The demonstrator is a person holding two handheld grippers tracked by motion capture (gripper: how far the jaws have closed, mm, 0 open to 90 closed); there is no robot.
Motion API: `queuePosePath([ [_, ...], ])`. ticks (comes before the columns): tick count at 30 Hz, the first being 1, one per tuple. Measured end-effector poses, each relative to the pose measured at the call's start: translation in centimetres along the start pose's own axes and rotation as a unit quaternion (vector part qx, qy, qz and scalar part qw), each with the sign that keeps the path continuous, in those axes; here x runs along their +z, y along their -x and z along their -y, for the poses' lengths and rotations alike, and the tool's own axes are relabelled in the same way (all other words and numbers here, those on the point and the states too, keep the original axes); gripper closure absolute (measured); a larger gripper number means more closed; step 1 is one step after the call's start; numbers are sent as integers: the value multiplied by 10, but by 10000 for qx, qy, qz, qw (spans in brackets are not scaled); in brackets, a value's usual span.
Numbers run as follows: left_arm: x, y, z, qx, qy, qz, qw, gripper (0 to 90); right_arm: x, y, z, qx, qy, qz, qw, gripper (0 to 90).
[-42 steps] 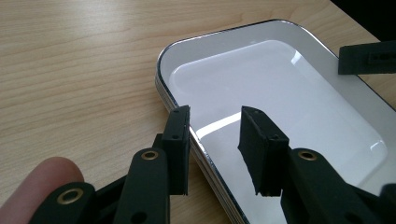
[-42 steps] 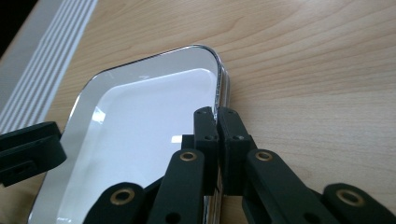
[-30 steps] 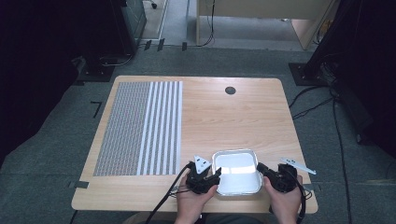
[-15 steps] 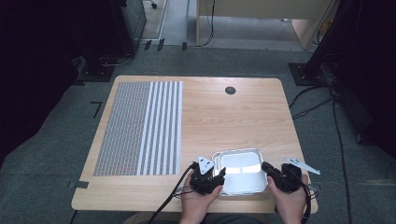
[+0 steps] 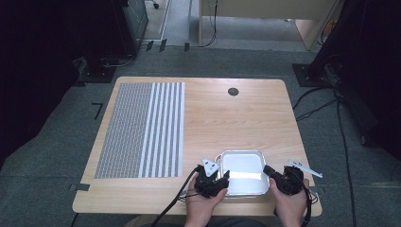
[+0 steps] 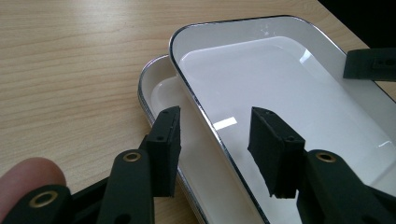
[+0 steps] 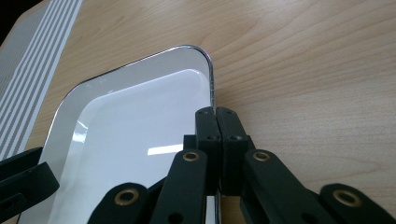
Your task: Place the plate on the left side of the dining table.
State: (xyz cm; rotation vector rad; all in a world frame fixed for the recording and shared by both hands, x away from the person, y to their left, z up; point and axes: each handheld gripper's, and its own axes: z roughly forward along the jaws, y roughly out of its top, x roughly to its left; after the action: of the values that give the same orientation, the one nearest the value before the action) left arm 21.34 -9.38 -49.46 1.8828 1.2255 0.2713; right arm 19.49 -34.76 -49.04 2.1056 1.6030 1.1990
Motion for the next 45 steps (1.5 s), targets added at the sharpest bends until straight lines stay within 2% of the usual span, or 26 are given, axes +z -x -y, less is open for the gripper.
queuePosePath([
  [3, 2, 1, 1, 111, -11, -118, 9999, 683, 0, -1, 1, 47, 15, 12, 10000, 900],
  [5, 4, 3, 1, 105, 27, -177, 9998, 739, -1, -1, 1, 103, 19, 3, 9999, 900],
  [8, 6, 5, 1, 71, 86, -298, 9995, 767, -2, -3, 2, 75, 104, 70, 9999, 900],
  [13, 4, 8, 0, -147, 208, -428, 9988, 810, -6, -8, 5, 79, 264, 158, 9995, 900],
  [16, 2, 8, -2, -263, 287, -484, 9981, 823, -8, -12, 5, 74, 309, 173, 9993, 900],
  [24, -3, 1, -5, -178, 305, -502, 9981, 828, -8, -18, 5, 71, 274, 140, 9995, 900],
  [27, -6, -4, -7, -192, 304, -472, 9982, 826, -5, -22, 4, 92, 264, 115, 9995, 900],
  [31, -11, -13, -11, -237, 343, -477, 9980, 827, -2, -33, 2, -18, 309, 115, 9995, 900],
  [41, -19, -29, -14, -306, 335, -498, 9977, 825, 7, -50, -1, -110, 251, 87, 9996, 900],
  [45, -27, -42, -19, -336, 339, -510, 9976, 826, 13, -63, -3, -138, 226, 37, 9996, 900],
])
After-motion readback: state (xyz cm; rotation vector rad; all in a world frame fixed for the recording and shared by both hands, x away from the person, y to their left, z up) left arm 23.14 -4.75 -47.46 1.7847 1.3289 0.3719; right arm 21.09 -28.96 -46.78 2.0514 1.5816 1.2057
